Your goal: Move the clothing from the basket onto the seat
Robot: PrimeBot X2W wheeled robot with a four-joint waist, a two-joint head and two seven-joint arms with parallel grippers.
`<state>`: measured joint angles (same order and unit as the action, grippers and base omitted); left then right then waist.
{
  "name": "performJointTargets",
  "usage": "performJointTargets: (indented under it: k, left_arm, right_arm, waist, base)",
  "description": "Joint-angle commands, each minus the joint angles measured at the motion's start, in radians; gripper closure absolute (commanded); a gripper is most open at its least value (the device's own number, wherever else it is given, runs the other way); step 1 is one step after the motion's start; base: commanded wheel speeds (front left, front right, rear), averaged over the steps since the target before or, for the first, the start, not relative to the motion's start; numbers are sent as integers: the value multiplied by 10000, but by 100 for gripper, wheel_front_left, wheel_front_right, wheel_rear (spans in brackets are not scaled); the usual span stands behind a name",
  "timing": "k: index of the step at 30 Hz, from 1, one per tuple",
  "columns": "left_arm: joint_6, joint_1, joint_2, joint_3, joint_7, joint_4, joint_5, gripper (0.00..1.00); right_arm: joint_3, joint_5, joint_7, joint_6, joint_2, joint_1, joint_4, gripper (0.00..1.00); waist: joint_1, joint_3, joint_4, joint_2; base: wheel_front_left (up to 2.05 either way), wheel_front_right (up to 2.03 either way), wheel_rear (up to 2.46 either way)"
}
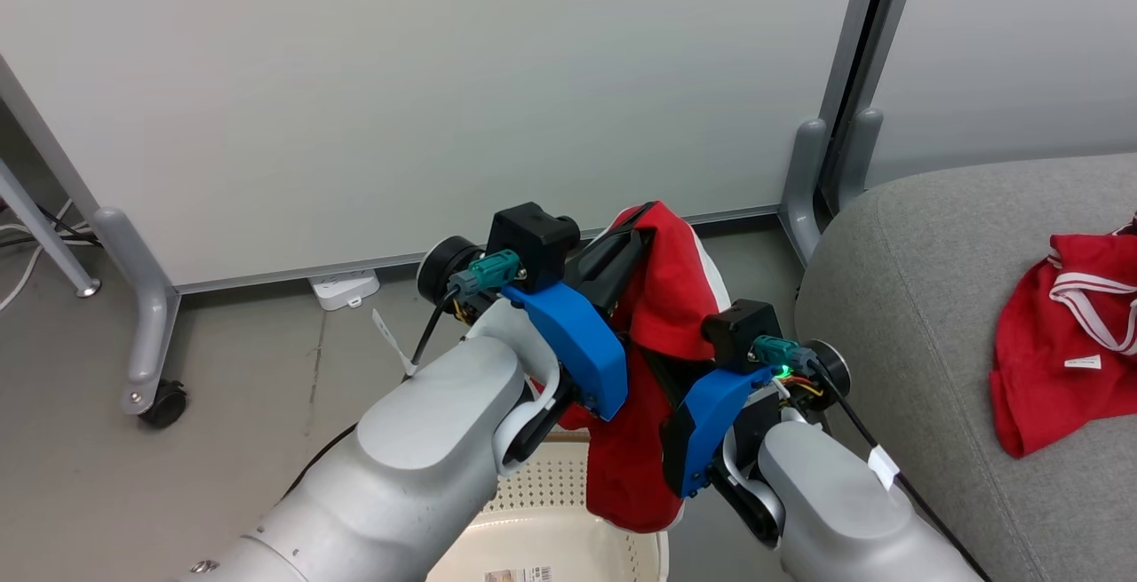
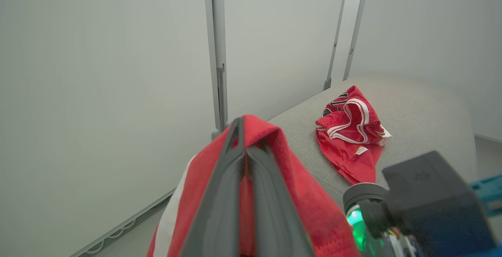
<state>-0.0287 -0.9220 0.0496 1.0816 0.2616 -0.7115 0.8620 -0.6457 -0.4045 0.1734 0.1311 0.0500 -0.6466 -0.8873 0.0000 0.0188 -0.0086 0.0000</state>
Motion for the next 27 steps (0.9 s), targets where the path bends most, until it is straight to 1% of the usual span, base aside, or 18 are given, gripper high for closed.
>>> performJointTargets:
  k: [1,9,10,12,13,16,19,23,27]
  left_arm:
    - [-3,-98,18,-45,47,-19,-34,100]
    - [-51,-36,18,-104,49,-106,-117,100]
    - [-43,-20,18,-115,49,-118,-113,99]
    - [-15,9,18,-148,49,-123,-128,16]
    - [-5,35,18,-164,49,-120,-154,0]
    - [-2,189,20,-263,48,-90,-286,0]
    - [53,498,85,-606,45,74,-599,0]
    - [103,1387,431,-1308,42,676,-1247,0]
    - [114,2619,842,-2129,40,1475,-2026,0]
  right_arm:
    - [-52,-77,69,-7,6,-186,-60,100]
    - [-217,-267,194,-9,6,-318,-293,100]
    - [-239,-280,214,-9,6,-333,-308,100]
    - [-274,-343,239,-9,6,-341,-348,100]
    - [-283,-360,266,-9,6,-349,-371,100]
    - [-277,-379,331,-7,6,-420,-437,100]
    - [-220,-363,428,-7,6,-493,-501,100]
    - [-80,-234,522,-7,6,-578,-591,100]
    - [134,-88,633,-7,6,-669,-669,100]
  waist:
    - [0,-4,3,0]
    - [0,-18,14,0]
    - [0,-22,12,0]
    - [0,-31,14,0]
    - [0,-37,16,0]
    - [0,-71,32,0]
    - [0,-124,49,0]
    - [0,-202,88,0]
    - [0,-272,171,0]
  base:
    - [0,0,0]
    - [0,0,0]
    - [0,0,0]
    - [0,0,0]
    - [0,0,0]
    - [0,0,0]
    - [0,0,0]
    - [0,0,0]
    - [0,0,0]
